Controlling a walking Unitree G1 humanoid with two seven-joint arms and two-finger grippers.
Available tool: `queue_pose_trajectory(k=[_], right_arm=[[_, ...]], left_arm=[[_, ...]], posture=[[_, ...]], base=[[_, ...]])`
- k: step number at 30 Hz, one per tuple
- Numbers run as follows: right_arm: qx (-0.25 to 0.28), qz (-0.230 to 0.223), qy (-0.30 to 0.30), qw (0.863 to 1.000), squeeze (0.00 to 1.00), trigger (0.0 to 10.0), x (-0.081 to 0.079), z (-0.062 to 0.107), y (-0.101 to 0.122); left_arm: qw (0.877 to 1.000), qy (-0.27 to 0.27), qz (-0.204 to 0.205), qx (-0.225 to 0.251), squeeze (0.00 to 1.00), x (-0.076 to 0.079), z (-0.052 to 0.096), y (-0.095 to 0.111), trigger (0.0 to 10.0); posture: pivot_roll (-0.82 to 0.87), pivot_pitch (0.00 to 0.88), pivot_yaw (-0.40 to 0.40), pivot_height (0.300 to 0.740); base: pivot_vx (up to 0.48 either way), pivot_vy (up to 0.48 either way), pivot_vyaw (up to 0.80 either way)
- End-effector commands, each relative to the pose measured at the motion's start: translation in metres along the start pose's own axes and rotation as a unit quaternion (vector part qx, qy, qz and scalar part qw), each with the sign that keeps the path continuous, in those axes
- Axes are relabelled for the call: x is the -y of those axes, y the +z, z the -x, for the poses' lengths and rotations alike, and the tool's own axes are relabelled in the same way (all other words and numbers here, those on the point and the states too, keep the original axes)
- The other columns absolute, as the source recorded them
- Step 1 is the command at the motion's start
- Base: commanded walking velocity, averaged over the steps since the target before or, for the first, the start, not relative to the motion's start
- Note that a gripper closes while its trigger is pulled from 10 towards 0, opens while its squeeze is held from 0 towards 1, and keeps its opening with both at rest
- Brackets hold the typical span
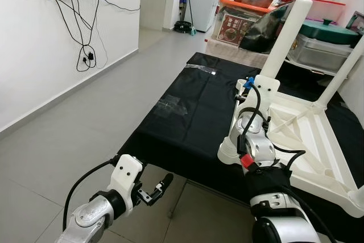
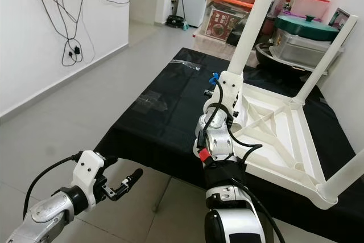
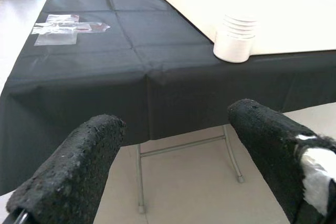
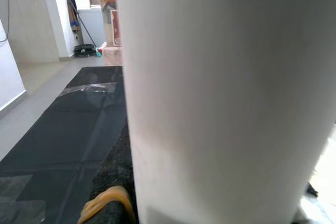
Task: Building children table
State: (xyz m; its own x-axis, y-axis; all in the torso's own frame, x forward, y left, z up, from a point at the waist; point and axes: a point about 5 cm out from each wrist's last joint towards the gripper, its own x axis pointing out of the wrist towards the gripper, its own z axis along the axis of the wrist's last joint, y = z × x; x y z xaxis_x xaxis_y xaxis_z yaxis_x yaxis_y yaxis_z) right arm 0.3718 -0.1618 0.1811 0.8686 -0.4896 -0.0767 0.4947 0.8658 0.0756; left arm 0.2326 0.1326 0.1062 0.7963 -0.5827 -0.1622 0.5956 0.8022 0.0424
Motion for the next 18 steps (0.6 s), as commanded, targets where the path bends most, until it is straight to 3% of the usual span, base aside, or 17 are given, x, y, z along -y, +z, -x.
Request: queue_pose_trajectory(k=[1, 8, 10, 12, 13, 18], right_arm=[[-0.156, 0.074, -0.076, 0.982, 0.00, 0.0, 0.037, 0.005, -0.079], [-0.161, 0.080, -0.082, 0.980, 0.00, 0.0, 0.036, 0.007, -0.083], [-0.159, 0.073, -0.062, 0.983, 0.00, 9.4, 0.032, 0.006, -0.080], [-0.158, 0.069, -0.054, 0.984, 0.00, 9.4, 0.031, 0.005, -0.079], [-0.154, 0.066, -0.047, 0.985, 0.00, 10.0, 0.029, 0.005, -0.076], [-0.139, 0.060, -0.034, 0.988, 0.00, 10.0, 0.025, 0.003, -0.062]], left_arm=[[1.000, -0.001, 0.001, -0.001, 0.00, 0.002, -0.002, -0.002, 10.0], [1.000, -0.002, 0.001, -0.001, 0.00, 0.002, -0.003, -0.002, 10.0], [1.000, -0.002, 0.000, -0.001, 0.00, 0.002, -0.003, -0.001, 10.0], [1.000, -0.002, 0.000, -0.001, 0.00, 0.001, -0.003, -0.001, 10.0], [1.000, -0.002, -0.001, -0.001, 0.00, 0.001, -0.003, -0.001, 10.0], [1.000, -0.004, -0.001, -0.001, 0.00, 0.001, -0.003, -0.001, 10.0]], posture=[[0.07, 0.000, -0.153, 0.740], [0.07, 0.000, -0.152, 0.740], [0.07, 0.000, -0.151, 0.740], [0.07, 0.000, -0.149, 0.740], [0.07, 0.000, -0.149, 0.740], [0.06, 0.000, -0.146, 0.740]], base=[[0.000, 0.000, 0.00], [0.000, 0.000, 0.00], [0.000, 0.000, 0.00], [0.000, 0.000, 0.00], [0.000, 0.000, 0.00], [0.000, 0.000, 0.00]])
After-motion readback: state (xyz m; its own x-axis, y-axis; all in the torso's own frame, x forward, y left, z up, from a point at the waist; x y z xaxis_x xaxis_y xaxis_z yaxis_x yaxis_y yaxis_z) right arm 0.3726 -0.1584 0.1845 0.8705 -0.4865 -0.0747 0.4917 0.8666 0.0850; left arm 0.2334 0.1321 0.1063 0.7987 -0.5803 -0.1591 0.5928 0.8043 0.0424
